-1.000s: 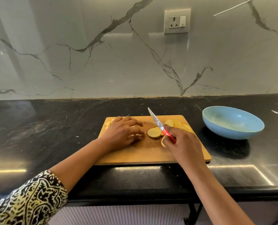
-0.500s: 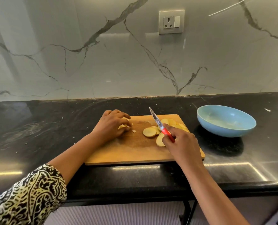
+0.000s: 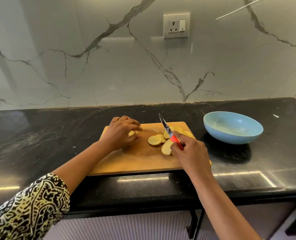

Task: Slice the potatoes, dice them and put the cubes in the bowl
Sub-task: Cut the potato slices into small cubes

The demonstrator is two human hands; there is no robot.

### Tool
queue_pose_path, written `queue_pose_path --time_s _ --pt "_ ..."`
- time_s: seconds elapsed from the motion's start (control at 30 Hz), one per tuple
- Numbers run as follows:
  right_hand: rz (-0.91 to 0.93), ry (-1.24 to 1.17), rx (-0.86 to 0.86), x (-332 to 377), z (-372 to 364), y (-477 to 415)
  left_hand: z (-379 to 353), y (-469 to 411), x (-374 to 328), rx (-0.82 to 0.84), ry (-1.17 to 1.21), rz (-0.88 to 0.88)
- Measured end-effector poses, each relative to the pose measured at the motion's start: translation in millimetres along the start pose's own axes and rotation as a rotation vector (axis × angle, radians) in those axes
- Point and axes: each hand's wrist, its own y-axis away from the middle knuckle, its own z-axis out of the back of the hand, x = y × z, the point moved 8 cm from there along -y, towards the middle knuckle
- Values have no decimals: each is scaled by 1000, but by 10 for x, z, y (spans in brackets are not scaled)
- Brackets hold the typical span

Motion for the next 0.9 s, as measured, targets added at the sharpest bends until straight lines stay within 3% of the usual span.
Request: queue_pose_path --time_s 0.1,0.17,0.33,0.47,0.53,0.63,0.8,0.9 --pt "-20 -12 -17 -27 20 -7 -186 -131 -199 226 114 95" --pt "-27 -9 -25 -35 25 -3 -279 -193 -329 299 54 83" --pt "-12 -8 -44 16 70 20 -176 -195 -344 206 30 95" --pt "37 -1 -58 129 93 91 116 50 -107 74 350 132" --pt "75 22 -25 186 65 167 112 280 -19 172 495 73" --pt "134 53 117 306 -34 286 5 614 61 305 435 2" --pt "239 148 304 555 -125 360 253 828 36 -21 390 -137" --pt "246 184 407 633 -182 337 236 817 -59 -39 323 -170"
